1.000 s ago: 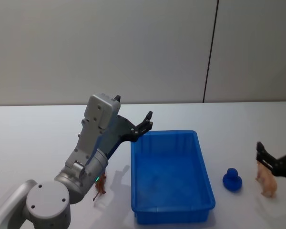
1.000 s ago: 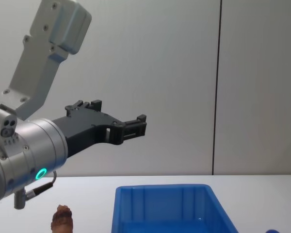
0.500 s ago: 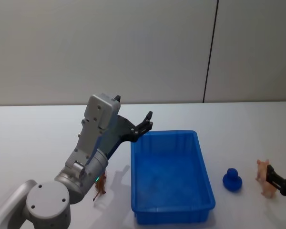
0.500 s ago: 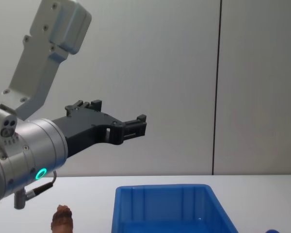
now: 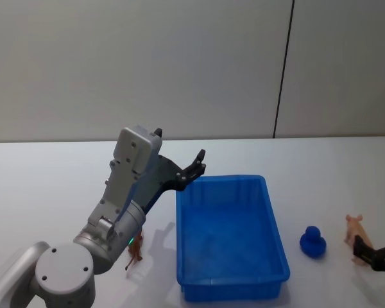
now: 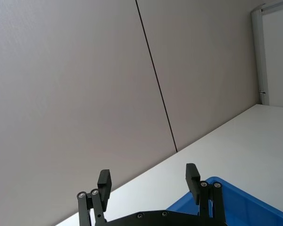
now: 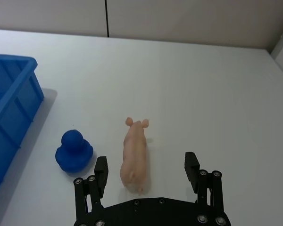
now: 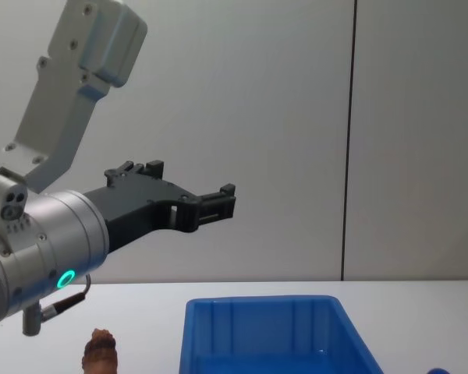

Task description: Pick up the two dolls from the table and place them into the box.

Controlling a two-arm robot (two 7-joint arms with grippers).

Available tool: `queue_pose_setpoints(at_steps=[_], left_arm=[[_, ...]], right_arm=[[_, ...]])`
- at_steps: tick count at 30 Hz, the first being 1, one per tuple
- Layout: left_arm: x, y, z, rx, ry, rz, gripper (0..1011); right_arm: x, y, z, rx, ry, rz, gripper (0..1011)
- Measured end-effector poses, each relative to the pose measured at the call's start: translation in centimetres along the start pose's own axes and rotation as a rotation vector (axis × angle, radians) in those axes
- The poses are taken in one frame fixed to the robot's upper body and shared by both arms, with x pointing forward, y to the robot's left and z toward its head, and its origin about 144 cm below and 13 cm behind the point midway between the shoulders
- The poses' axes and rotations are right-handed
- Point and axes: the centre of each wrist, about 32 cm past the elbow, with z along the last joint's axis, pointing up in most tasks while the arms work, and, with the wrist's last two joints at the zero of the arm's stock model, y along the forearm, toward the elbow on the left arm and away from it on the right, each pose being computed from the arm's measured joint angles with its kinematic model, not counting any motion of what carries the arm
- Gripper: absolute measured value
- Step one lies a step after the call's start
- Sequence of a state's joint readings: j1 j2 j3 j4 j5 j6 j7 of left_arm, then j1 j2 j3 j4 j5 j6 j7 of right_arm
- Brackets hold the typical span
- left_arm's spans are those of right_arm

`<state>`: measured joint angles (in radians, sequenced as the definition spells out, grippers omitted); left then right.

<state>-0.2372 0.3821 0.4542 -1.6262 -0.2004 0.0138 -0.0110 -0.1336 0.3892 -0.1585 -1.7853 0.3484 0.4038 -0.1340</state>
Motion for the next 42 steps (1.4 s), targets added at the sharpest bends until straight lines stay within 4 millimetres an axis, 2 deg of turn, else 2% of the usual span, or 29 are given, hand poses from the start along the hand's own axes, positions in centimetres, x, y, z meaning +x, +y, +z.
queue_pose_setpoints(at_steps=[13, 21, 26, 29, 30, 42], left_arm=[[0.0, 0.0, 0.0, 0.0, 0.0, 0.0, 1001], [0.0, 0.0, 0.0, 0.0, 0.0, 0.0, 1001], [0.0, 0.0, 0.0, 0.0, 0.0, 0.0, 1001], [0.0, 0.0, 0.0, 0.0, 0.0, 0.0, 1001], [0.0, 0.0, 0.0, 0.0, 0.0, 0.0, 1001], [0.0, 0.0, 0.0, 0.0, 0.0, 0.0, 1001]], right_arm=[[-0.4, 2.9, -0.7, -0.066, 0.0, 0.038, 1001], [-0.9, 4.0, -1.1, -0.092, -0.005, 0.034, 997], [-1.1, 4.4, -1.2, -0.101, -0.008, 0.032, 907], [-1.2, 4.5, -1.3, -0.106, -0.009, 0.032, 809], [-1.2, 4.6, -1.3, -0.107, -0.01, 0.032, 809], [-1.4, 4.9, -1.4, -0.115, -0.012, 0.031, 400]])
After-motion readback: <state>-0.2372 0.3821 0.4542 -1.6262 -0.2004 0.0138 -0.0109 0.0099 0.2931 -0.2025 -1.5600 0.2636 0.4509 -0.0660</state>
